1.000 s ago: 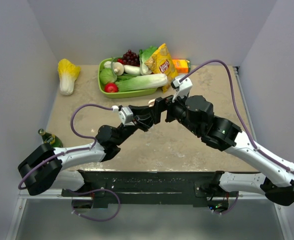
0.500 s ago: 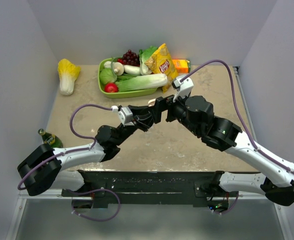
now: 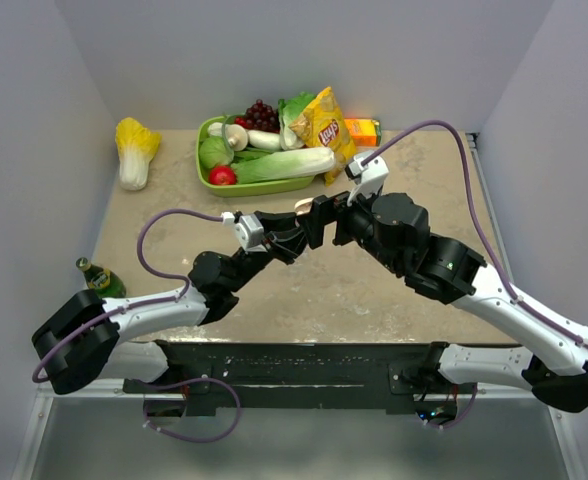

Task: Insert the wireless bluetooth earbuds into the charging case
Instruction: Place the earbud in the charging case.

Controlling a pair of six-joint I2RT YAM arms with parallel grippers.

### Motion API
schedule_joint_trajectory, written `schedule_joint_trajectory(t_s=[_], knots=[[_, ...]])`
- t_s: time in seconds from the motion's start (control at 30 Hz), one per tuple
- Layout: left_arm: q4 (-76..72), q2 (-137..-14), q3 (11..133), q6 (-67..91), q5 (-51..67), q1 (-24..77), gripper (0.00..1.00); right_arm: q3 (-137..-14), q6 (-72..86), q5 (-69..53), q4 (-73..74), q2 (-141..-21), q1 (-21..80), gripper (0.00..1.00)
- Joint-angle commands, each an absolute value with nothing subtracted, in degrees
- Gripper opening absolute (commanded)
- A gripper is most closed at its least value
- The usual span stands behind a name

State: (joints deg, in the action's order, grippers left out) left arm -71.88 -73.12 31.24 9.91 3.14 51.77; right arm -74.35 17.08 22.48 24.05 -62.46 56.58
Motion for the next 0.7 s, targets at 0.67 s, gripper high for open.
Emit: schedule_joint_trajectory(t_s=[0.67], knots=[[-77.43,-69.79,31.29,9.32,3.78,51.77,0.0,-74.18,15.56,27.95,25.14,-60.47,55.9,0.98]])
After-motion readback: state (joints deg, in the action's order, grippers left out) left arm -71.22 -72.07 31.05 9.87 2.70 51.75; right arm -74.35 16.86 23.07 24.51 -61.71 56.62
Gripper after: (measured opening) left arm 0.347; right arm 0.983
